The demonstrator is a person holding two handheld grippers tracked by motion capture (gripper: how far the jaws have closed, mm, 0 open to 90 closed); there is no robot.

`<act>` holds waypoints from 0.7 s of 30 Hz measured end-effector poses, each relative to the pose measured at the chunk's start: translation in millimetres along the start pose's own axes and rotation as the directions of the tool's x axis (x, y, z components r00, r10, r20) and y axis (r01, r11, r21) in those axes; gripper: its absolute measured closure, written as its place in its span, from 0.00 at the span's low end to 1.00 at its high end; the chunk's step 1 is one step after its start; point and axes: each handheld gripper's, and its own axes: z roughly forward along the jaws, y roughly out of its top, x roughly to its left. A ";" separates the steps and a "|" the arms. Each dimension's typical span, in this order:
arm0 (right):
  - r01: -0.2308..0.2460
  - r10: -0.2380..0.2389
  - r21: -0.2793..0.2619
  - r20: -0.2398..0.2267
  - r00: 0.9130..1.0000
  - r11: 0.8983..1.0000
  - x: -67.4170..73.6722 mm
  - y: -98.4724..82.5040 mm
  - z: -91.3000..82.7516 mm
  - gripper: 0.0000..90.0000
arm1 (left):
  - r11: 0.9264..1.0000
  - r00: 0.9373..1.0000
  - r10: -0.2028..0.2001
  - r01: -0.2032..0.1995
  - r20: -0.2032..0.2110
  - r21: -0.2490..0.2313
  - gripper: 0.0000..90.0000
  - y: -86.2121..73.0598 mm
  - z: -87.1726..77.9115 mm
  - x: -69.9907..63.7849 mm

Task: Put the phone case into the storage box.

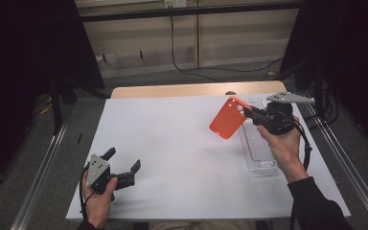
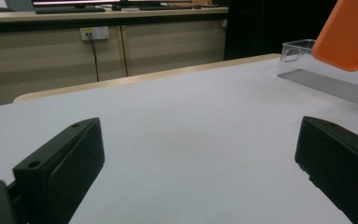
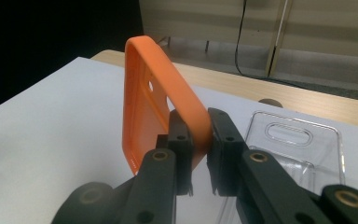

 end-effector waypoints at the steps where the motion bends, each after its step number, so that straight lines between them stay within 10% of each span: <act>1: -0.004 0.004 -0.003 0.002 1.000 1.000 -1.2 0.9 -0.8 0.90 | 1.000 1.000 -0.002 0.002 0.005 0.004 0.01 -0.1 0.3 -0.6; 21: 0.033 -0.031 -0.048 0.055 0.998 0.998 -20.6 18.3 -11.3 0.90 | 1.000 0.999 -0.002 0.001 0.045 0.005 0.01 0.0 1.6 -5.6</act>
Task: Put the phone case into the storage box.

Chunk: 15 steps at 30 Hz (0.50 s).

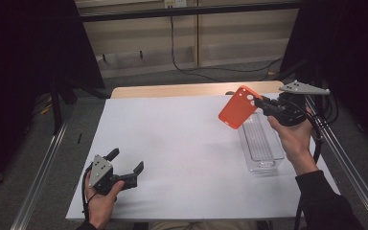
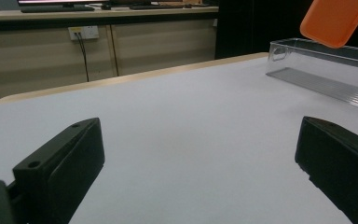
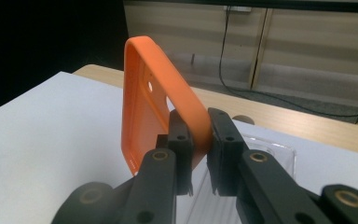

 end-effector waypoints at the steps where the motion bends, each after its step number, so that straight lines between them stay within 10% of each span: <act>1: 0.007 -0.007 -0.002 0.002 1.000 1.000 -0.6 0.9 -0.4 0.90 | 1.000 1.000 0.000 0.000 -0.001 0.002 0.01 -0.1 0.0 0.3; 15: -0.010 0.010 -0.019 0.032 0.999 1.000 -14.5 2.1 3.4 0.90 | 1.000 1.000 0.005 -0.005 -0.002 0.002 0.02 -0.2 -0.3 0.5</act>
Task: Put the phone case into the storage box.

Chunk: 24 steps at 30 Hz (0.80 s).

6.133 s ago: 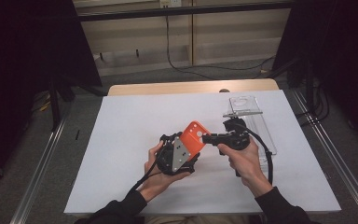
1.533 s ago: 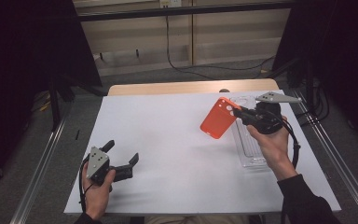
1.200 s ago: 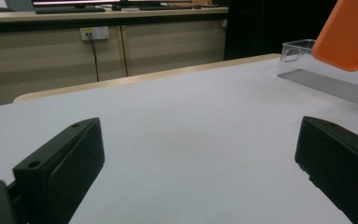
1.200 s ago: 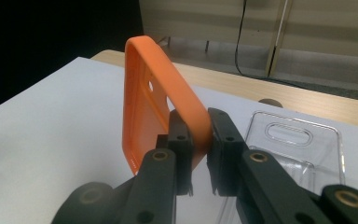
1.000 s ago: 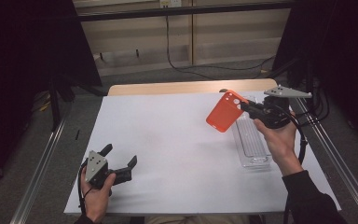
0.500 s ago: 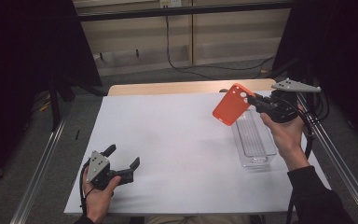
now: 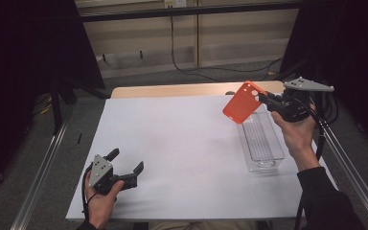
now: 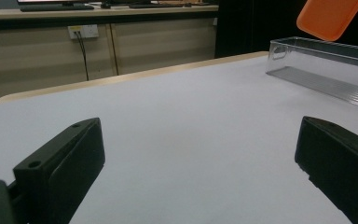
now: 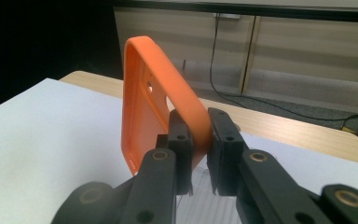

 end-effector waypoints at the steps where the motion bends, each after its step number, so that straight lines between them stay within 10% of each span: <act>1: 0.001 -0.001 0.000 0.005 1.000 1.000 -1.2 -0.1 0.4 0.90 | 1.000 1.000 -0.007 0.007 0.003 0.001 0.02 -0.1 0.1 -0.3; 24: -0.072 0.073 -0.016 0.070 0.995 0.997 -35.4 2.0 17.0 0.90 | 1.000 1.000 -0.005 0.004 0.022 0.028 0.02 0.1 0.8 -2.8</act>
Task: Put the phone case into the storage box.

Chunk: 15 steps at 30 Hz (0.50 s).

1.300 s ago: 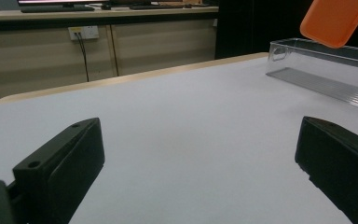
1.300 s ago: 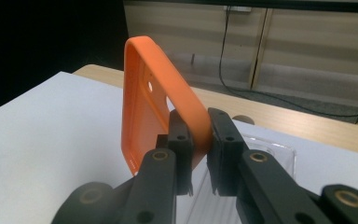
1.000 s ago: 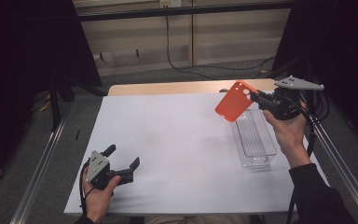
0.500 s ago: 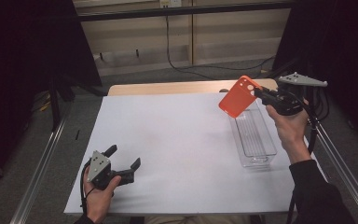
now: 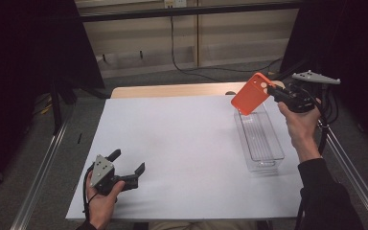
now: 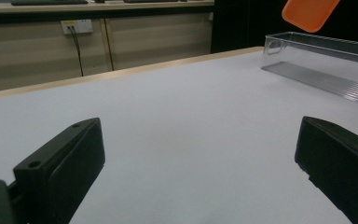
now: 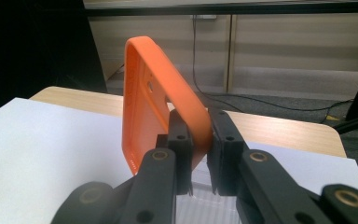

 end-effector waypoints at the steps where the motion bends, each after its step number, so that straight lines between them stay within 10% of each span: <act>1: 0.004 -0.004 0.001 0.001 1.000 1.000 -0.8 -0.1 0.7 0.90 | 1.000 1.000 -0.001 0.001 0.004 0.002 0.02 -0.2 0.5 -0.6; 15: 0.040 -0.041 0.031 0.039 0.998 0.999 -15.4 -2.7 16.9 0.90 | 1.000 1.000 0.011 -0.011 0.013 0.007 0.02 0.1 1.1 -0.5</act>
